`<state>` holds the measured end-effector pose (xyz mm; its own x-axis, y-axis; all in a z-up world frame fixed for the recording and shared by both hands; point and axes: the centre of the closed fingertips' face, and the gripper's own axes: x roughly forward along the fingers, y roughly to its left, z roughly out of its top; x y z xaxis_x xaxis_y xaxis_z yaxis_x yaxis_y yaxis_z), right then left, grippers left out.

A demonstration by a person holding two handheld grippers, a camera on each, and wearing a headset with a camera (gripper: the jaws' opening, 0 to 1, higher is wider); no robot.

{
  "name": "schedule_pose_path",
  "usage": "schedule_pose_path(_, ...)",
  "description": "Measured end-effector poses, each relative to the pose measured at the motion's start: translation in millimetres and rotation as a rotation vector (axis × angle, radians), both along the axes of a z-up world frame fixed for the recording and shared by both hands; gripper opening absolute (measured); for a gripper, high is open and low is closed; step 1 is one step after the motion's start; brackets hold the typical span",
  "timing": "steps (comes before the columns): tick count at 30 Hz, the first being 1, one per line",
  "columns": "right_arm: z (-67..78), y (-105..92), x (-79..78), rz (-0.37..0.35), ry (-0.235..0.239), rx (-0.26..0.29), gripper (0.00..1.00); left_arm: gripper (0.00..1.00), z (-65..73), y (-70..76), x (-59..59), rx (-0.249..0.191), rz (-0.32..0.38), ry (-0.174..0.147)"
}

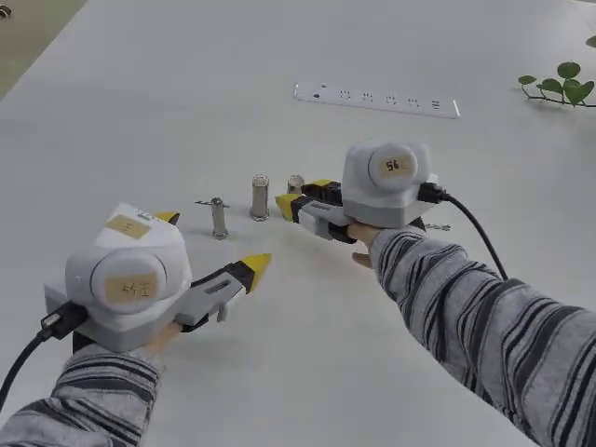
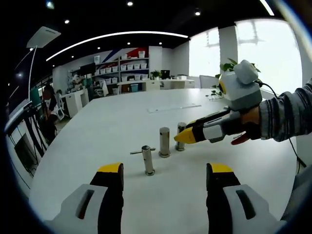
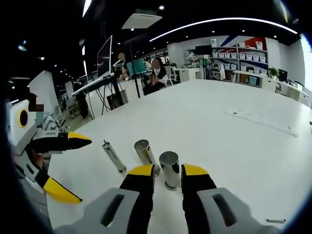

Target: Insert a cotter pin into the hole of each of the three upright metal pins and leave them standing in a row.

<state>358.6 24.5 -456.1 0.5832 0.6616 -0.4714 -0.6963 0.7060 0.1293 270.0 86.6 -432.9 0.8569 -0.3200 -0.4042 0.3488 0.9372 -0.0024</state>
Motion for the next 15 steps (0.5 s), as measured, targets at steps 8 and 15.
schedule_pose_path(8,-2.0,-2.3,1.9,-0.059,-0.006,0.029,0.11,0.66,6.0,5.8,-5.3,-0.001,0.003,-0.008)
schedule_pose_path(15,1.7,-10.5,4.8,-0.145,-0.012,-0.011,0.08,0.63,6.7,5.9,-11.7,0.003,0.002,-0.007)
